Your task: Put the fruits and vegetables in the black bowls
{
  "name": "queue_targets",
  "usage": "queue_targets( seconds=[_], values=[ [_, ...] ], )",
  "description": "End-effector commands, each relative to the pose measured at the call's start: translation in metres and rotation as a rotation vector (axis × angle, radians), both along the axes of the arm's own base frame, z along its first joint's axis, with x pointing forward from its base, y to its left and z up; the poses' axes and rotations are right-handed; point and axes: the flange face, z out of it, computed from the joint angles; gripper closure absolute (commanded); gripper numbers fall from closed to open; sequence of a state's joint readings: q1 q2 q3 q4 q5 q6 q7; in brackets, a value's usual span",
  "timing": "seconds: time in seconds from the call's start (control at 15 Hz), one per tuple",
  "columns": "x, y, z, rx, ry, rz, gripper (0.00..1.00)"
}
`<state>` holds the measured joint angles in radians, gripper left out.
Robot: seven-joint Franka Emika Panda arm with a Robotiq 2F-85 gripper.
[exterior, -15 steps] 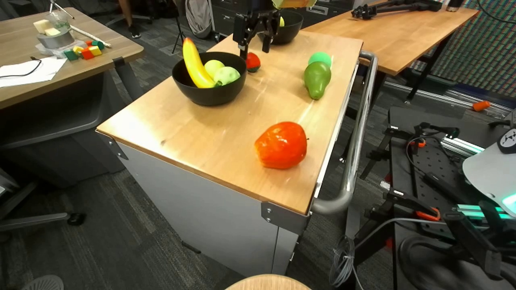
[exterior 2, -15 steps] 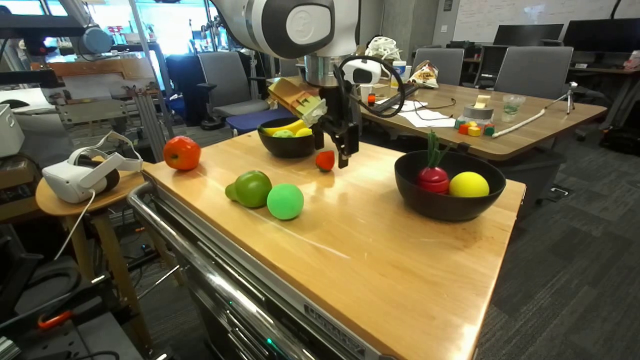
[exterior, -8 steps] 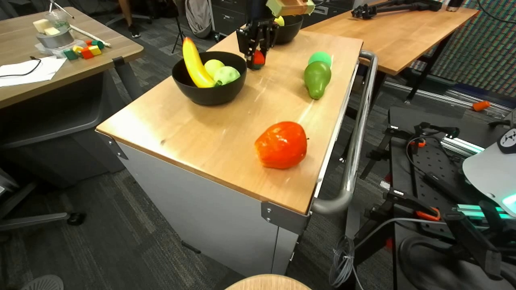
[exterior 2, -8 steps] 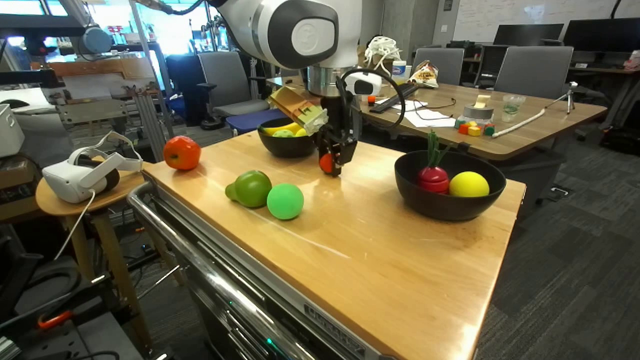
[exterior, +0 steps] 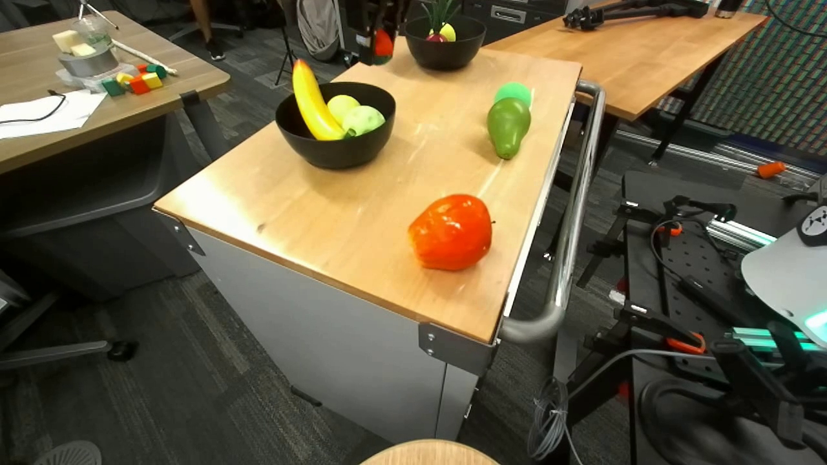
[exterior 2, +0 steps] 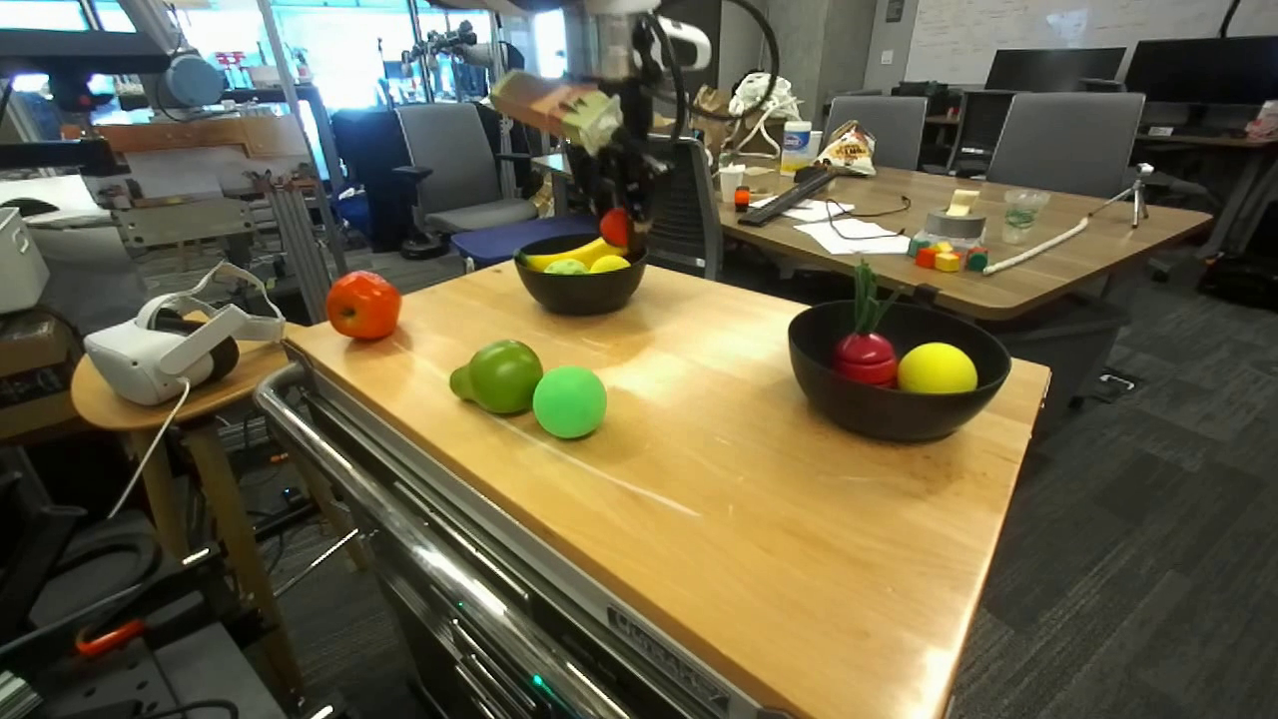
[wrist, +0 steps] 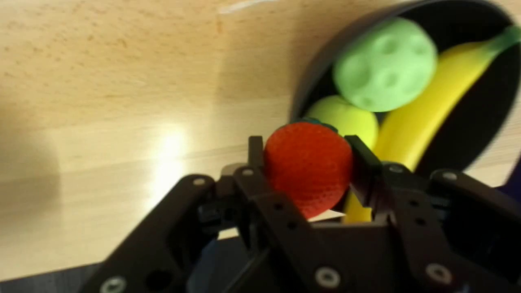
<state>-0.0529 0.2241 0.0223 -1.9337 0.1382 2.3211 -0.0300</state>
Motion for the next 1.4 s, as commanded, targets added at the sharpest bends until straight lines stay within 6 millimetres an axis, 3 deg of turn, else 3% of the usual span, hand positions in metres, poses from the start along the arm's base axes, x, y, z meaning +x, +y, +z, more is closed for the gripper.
queue_targets(
  seconds=[0.0, 0.2, 0.53, 0.6, 0.67, 0.87, 0.93, 1.07, 1.33],
  values=[
    [-0.007, 0.057, 0.041, 0.048, -0.018, 0.146, 0.75],
    [-0.009, 0.08, 0.024, 0.05, 0.038, 0.197, 0.75],
    [-0.01, 0.08, -0.01, 0.064, 0.083, 0.254, 0.75],
    [-0.01, 0.079, -0.011, 0.06, 0.081, 0.267, 0.4],
    [-0.012, 0.078, -0.009, 0.056, 0.09, 0.283, 0.23],
    [-0.02, 0.068, 0.012, 0.069, 0.073, 0.288, 0.02],
    [-0.023, 0.061, 0.021, 0.073, 0.063, 0.273, 0.0],
    [-0.035, 0.027, 0.046, 0.039, 0.044, 0.17, 0.0],
    [-0.076, -0.073, 0.065, 0.025, 0.049, -0.083, 0.0]
  ],
)
